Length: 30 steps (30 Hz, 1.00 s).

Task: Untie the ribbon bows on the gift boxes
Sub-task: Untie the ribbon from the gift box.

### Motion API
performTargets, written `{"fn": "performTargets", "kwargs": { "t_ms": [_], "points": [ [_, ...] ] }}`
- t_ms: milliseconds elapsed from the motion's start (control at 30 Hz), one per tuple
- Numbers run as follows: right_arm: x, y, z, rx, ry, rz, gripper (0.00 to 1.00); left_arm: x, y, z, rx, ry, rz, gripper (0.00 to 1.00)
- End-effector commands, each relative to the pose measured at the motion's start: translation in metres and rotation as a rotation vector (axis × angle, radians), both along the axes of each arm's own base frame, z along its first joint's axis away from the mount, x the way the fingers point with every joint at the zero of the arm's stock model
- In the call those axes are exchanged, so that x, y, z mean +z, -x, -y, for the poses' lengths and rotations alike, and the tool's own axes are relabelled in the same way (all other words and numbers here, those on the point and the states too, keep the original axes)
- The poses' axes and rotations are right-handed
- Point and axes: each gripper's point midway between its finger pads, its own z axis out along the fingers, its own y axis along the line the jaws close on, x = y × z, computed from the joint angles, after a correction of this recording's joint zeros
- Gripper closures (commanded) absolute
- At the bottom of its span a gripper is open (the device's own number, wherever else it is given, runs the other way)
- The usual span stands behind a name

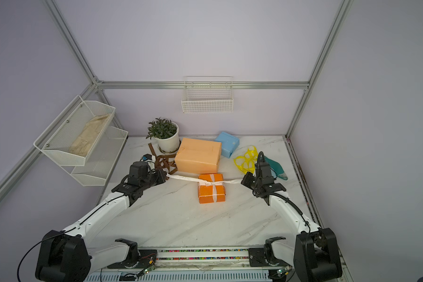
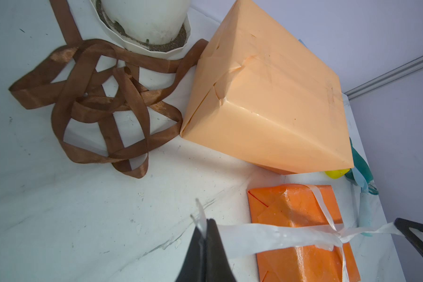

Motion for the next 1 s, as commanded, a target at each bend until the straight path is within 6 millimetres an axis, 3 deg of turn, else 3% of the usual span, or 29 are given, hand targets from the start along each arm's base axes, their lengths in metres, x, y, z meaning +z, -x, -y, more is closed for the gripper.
{"fn": "performTargets", "kwargs": {
  "t_ms": [0, 200, 400, 433, 467, 500, 533, 567, 600, 733, 833, 900, 967],
  "points": [
    [0.005, -0.002, 0.01, -0.026, 0.047, 0.002, 1.0, -0.003, 0.005, -0.016, 0.065, -0.025, 0.007, 1.0],
    [0.016, -0.002, 0.032, -0.075, 0.15, 0.024, 1.0, 0.003, 0.011, -0.037, 0.146, -0.048, 0.035, 1.0],
    [0.034, -0.004, 0.053, -0.123, 0.242, 0.058, 1.0, 0.006, 0.009, -0.02, 0.078, 0.032, 0.036, 1.0],
    [0.035, -0.006, 0.049, -0.107, 0.234, 0.064, 1.0, 0.006, 0.009, -0.012, 0.036, 0.056, 0.032, 0.95],
    [0.039, -0.008, 0.044, -0.082, 0.215, 0.072, 1.0, 0.006, 0.008, -0.004, -0.006, 0.078, 0.031, 0.83],
    [0.04, -0.01, 0.036, -0.046, 0.191, 0.072, 0.96, 0.003, 0.008, 0.004, -0.038, 0.105, 0.015, 0.58],
    [0.044, -0.012, 0.03, -0.014, 0.175, 0.075, 0.74, 0.0, 0.007, 0.01, -0.059, 0.131, -0.004, 0.26],
    [0.049, -0.014, 0.025, 0.022, 0.174, 0.084, 0.45, -0.002, 0.008, 0.014, -0.078, 0.147, -0.024, 0.0],
    [0.056, -0.015, 0.015, 0.063, 0.133, 0.1, 0.05, -0.004, 0.008, 0.017, -0.085, 0.159, -0.046, 0.0],
    [0.086, -0.01, -0.036, 0.207, 0.013, 0.225, 0.03, 0.006, 0.014, 0.029, -0.122, 0.22, -0.026, 0.0],
    [0.081, 0.001, -0.058, 0.266, 0.131, 0.195, 0.03, 0.019, 0.02, 0.037, -0.147, 0.204, 0.02, 0.0],
    [0.071, 0.007, -0.047, 0.205, 0.304, 0.138, 0.03, 0.025, 0.023, 0.048, -0.176, 0.181, 0.046, 0.0],
    [0.058, 0.01, -0.022, 0.121, 0.488, 0.056, 0.03, 0.029, 0.023, 0.064, -0.23, 0.163, 0.067, 0.0]
  ]
}}
